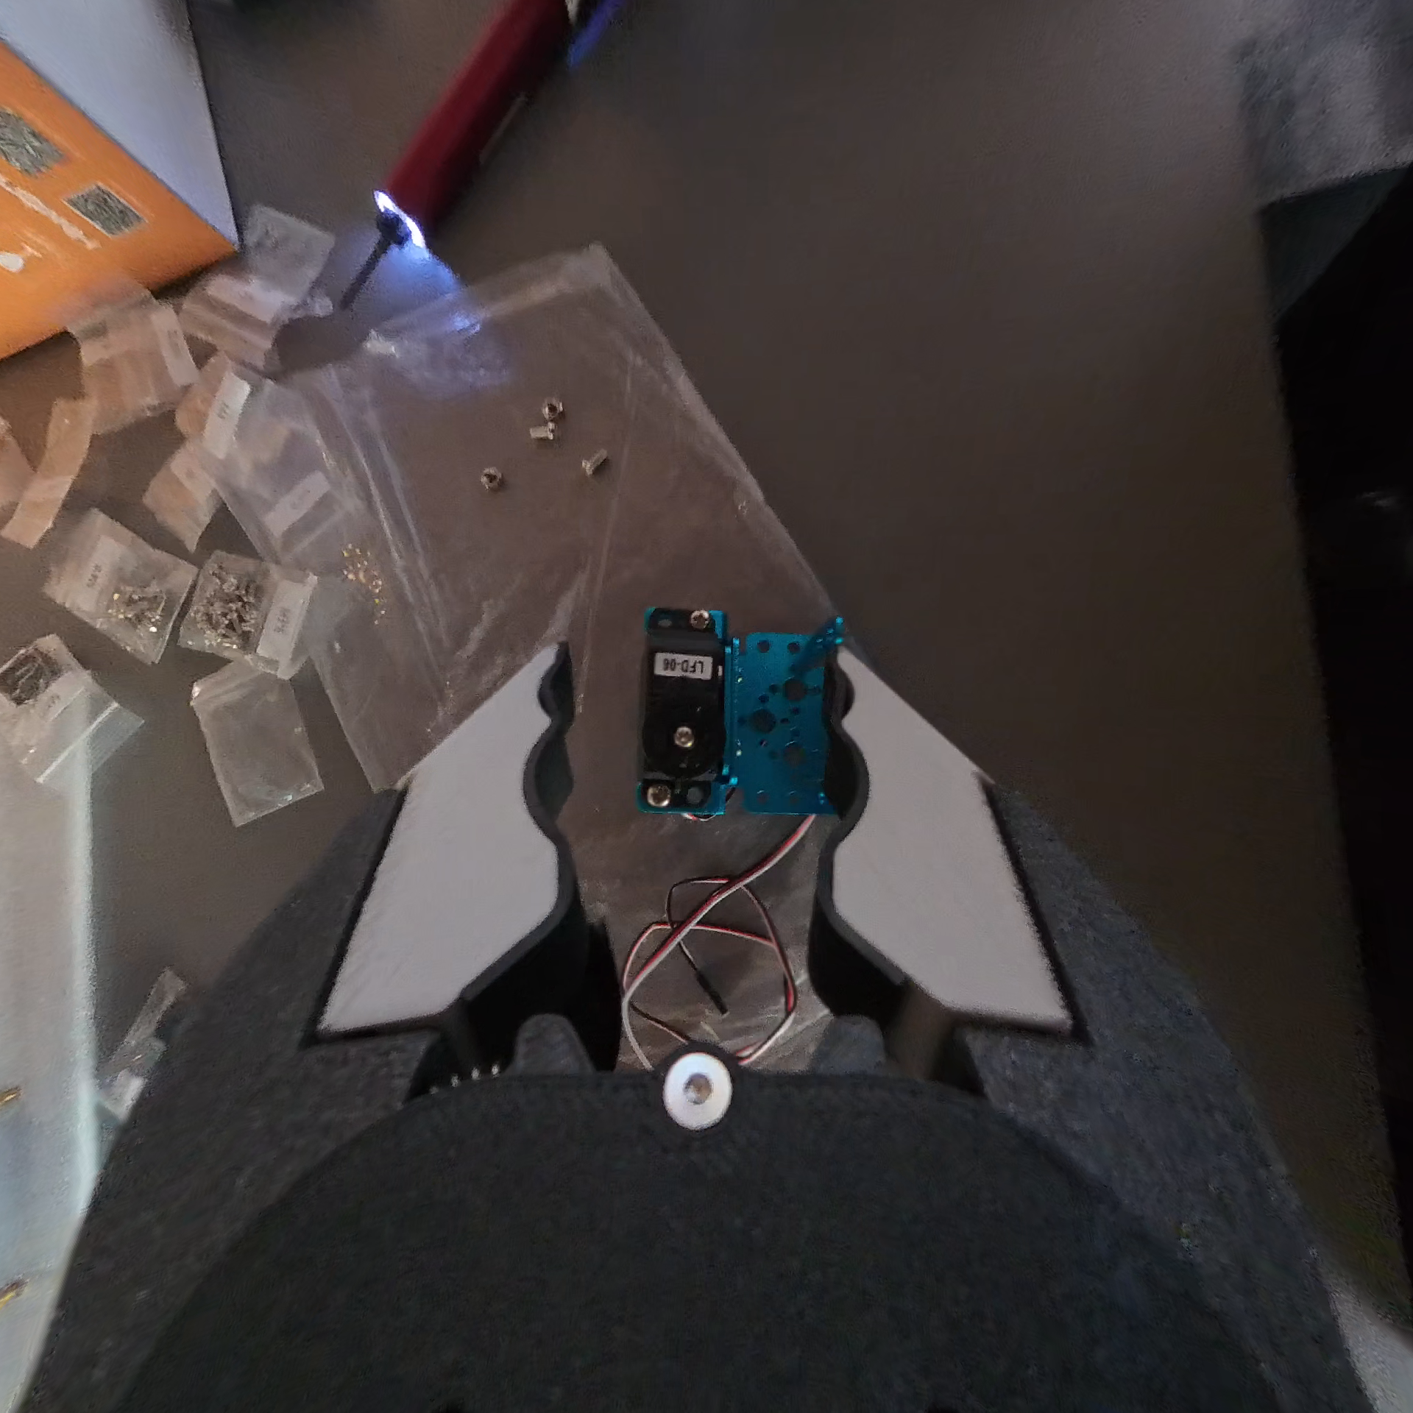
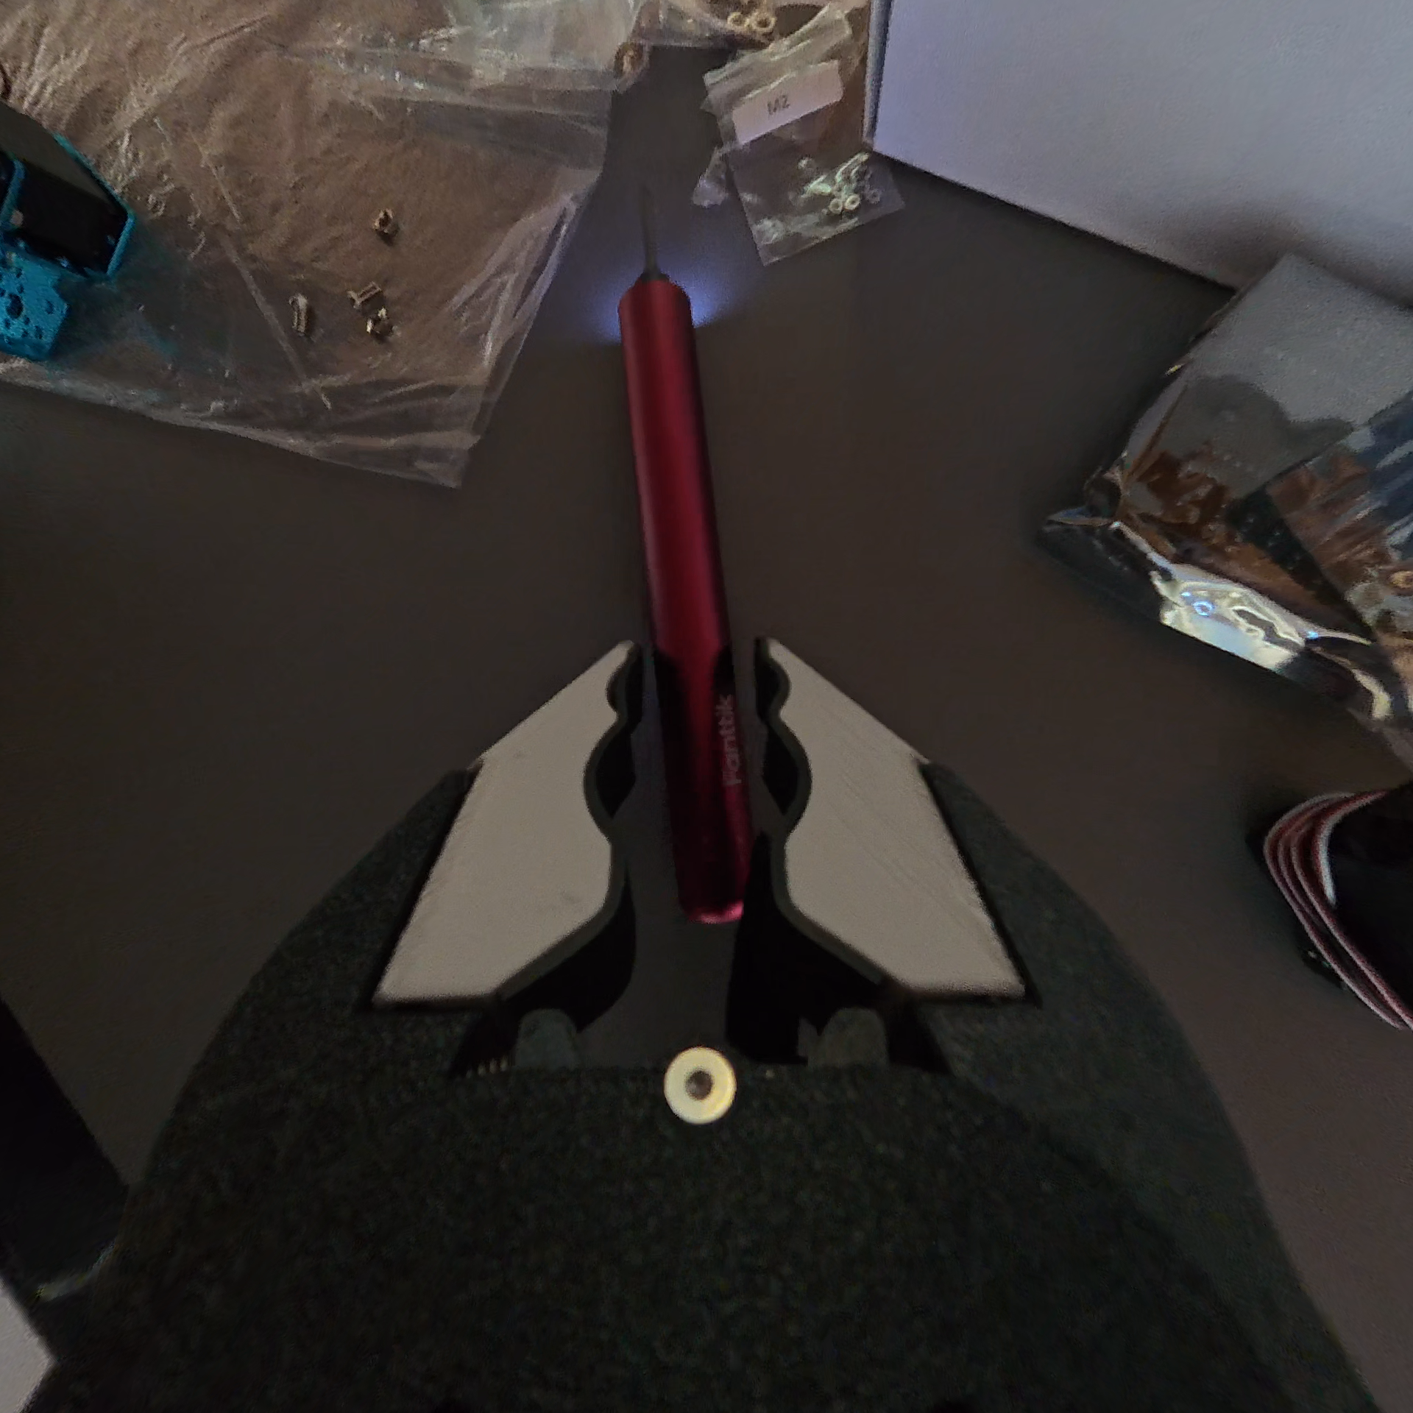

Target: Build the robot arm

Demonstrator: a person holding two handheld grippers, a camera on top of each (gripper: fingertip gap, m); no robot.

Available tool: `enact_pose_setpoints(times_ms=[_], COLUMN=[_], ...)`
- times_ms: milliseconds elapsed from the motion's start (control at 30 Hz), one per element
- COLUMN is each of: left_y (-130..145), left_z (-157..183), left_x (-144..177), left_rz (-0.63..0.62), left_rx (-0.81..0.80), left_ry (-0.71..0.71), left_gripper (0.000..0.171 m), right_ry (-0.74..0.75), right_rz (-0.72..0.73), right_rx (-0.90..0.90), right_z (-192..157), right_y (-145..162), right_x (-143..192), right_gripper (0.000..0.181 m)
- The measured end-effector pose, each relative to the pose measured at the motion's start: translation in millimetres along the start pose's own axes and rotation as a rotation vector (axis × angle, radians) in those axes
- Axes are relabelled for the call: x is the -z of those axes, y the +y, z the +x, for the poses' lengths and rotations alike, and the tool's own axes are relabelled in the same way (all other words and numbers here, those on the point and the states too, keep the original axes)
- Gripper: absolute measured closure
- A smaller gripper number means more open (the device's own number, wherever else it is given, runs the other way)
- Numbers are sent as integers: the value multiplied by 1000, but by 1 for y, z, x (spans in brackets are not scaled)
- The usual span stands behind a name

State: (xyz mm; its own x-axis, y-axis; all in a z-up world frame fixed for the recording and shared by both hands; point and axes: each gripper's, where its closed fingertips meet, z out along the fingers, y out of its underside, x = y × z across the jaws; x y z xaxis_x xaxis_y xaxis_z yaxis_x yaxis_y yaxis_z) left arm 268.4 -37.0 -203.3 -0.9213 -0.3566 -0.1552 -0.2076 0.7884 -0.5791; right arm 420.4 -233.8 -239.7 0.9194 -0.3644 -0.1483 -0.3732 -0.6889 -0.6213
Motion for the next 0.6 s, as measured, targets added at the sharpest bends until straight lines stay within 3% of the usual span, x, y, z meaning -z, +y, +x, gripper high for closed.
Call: enact_pose_setpoints(times_ms=[67, 133, 233, 333, 400, 500, 600], left_y=[6, 8, 17, 15, 1, -15, -12], left_z=[-5, -10, -7, -6, -11, -15, -13], left_x=[-10, -17, -24, -14, 3, 36, 58], left_rz=[-45, -81, -163, -161, -24, 283, 506], left_rx=[-29, -64, -147, -202, -169, -37, 68], left_ry=[-37, -66, -66, -97, -144, -176, -158], left_gripper=[112, 119, 137, 142, 142, 143, 143], right_ry=[66, 53, -205, -444, -484, -539, -603], right_rz=[79, 225, 374, 287, 287, 351, 400], right_rx=[-4, 8, 6, 18, 51, 135, 193], right_z=[-4, -31, -110, -174, -194, -218, -236], right_y=[-17, -48, -84, -86, -93, -115, -138], right_x=[9, 20, 9, -28, -44, -48, -45], right_gripper=[149, 150, 151, 137, 140, 142, 151])
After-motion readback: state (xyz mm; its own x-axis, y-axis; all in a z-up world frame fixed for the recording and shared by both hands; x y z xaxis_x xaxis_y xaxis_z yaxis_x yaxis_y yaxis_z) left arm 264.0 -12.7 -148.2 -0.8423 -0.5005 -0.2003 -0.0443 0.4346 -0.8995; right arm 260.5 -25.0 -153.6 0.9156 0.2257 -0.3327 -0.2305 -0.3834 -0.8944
